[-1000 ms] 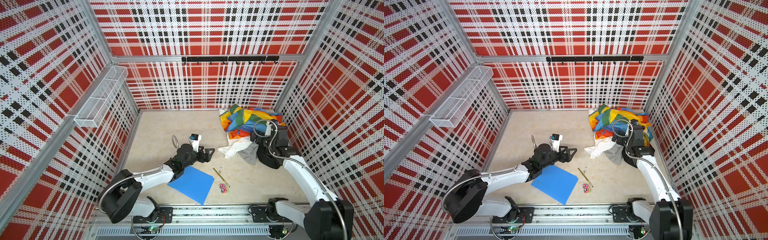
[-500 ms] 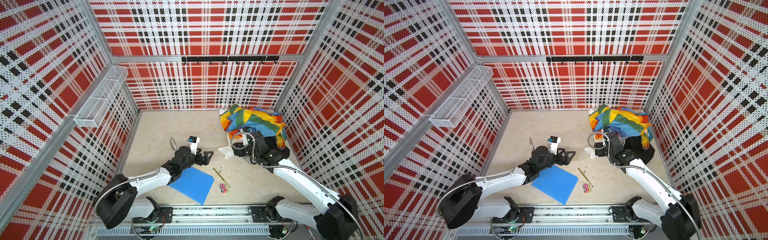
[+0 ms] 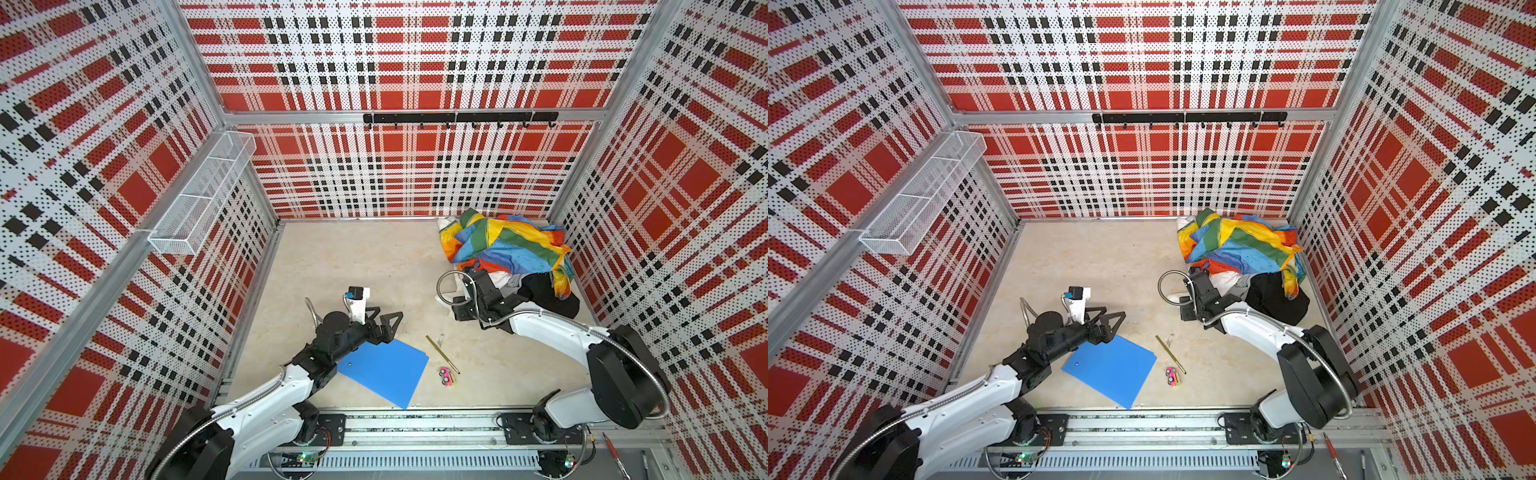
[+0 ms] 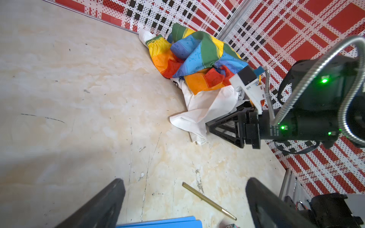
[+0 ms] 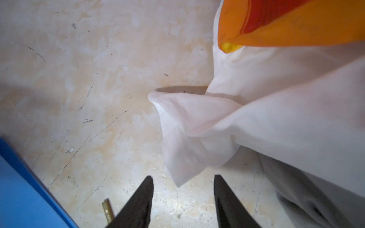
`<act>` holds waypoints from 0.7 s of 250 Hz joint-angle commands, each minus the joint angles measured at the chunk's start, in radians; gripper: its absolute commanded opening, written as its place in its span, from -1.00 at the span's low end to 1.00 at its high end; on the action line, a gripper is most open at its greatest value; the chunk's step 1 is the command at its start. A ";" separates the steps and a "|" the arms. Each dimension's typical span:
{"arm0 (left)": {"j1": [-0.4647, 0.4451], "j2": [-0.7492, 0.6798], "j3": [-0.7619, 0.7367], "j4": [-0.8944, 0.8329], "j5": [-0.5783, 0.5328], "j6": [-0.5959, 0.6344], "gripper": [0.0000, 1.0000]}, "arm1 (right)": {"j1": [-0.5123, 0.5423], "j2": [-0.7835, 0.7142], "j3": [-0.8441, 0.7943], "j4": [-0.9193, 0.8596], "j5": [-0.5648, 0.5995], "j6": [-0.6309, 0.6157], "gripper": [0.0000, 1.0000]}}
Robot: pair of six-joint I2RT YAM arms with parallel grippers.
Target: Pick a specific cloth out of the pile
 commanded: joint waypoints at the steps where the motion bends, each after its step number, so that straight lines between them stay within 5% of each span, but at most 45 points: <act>1: 0.008 -0.006 -0.010 0.012 0.007 -0.019 0.98 | 0.001 0.044 -0.007 0.079 0.038 0.050 -0.02; 82: -0.016 0.085 0.017 0.055 0.016 -0.010 0.98 | 0.006 0.169 -0.021 0.158 0.077 0.100 -0.03; 141: -0.028 0.074 0.019 0.056 0.011 0.002 0.98 | 0.022 0.114 -0.047 0.171 0.105 0.097 -0.87; 175: -0.029 0.056 0.008 0.056 0.007 -0.002 0.98 | 0.023 0.026 -0.071 0.162 0.114 0.097 -1.00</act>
